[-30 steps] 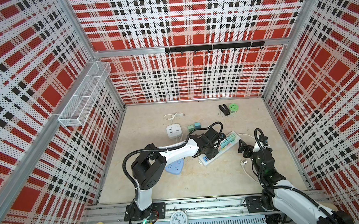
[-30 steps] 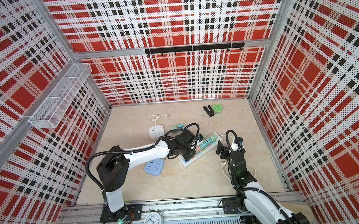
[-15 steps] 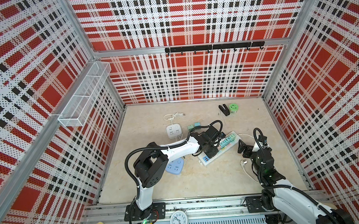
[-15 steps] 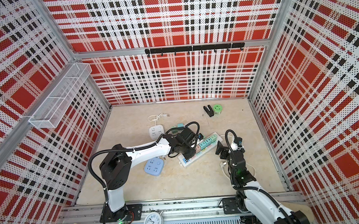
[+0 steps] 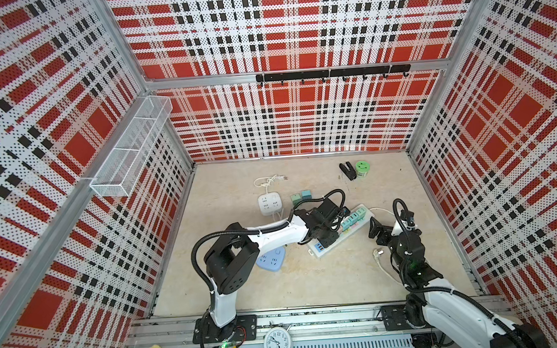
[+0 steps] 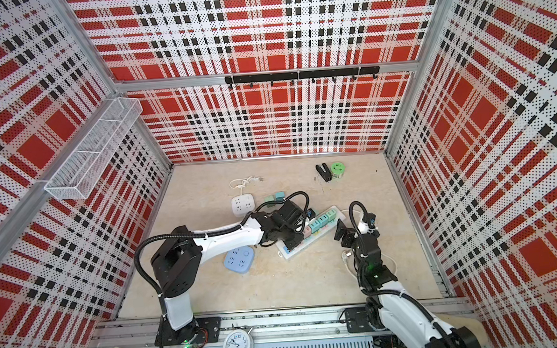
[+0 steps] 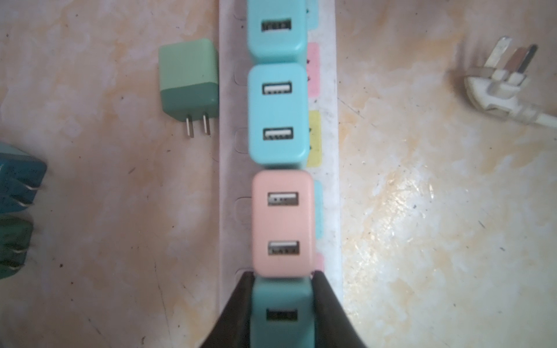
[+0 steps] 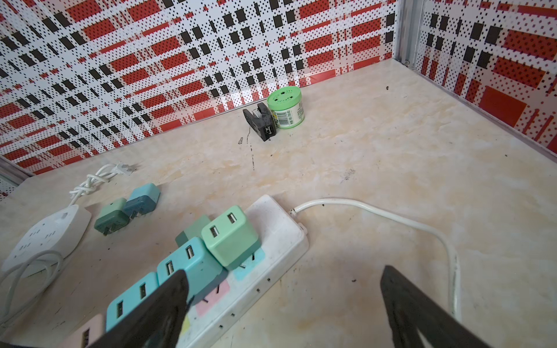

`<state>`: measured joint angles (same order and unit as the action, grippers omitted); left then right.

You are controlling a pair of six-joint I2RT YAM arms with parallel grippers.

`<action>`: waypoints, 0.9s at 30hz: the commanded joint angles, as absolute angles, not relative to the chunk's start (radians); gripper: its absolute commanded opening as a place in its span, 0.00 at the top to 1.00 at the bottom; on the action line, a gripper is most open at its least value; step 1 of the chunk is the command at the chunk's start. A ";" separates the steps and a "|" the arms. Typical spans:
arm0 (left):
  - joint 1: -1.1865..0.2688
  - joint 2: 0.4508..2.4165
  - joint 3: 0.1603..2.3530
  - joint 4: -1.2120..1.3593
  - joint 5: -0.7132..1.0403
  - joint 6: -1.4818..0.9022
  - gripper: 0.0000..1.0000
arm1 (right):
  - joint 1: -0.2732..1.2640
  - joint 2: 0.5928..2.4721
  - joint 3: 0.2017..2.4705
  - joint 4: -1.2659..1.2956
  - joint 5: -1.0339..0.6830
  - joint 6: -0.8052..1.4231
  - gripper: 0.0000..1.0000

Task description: Insert the plug

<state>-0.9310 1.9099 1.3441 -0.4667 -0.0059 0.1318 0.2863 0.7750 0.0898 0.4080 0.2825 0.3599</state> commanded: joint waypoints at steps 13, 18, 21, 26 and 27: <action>-0.892 1.372 0.906 -0.058 -0.201 0.078 0.01 | 0.432 0.639 0.180 0.303 0.222 0.341 0.11; -0.862 1.128 0.664 0.214 -0.461 0.004 0.01 | 0.648 0.691 0.160 0.389 0.325 0.398 0.20; -0.808 1.029 0.566 0.284 -0.612 -0.127 0.01 | 0.809 0.835 0.166 0.501 0.390 0.421 0.22; -0.731 0.965 0.503 0.284 -0.650 -0.208 0.01 | 1.029 1.129 0.229 0.613 0.490 0.435 0.26; -0.729 0.969 0.507 0.271 -0.670 -0.215 0.01 | 1.049 1.173 0.234 0.631 0.488 0.439 0.26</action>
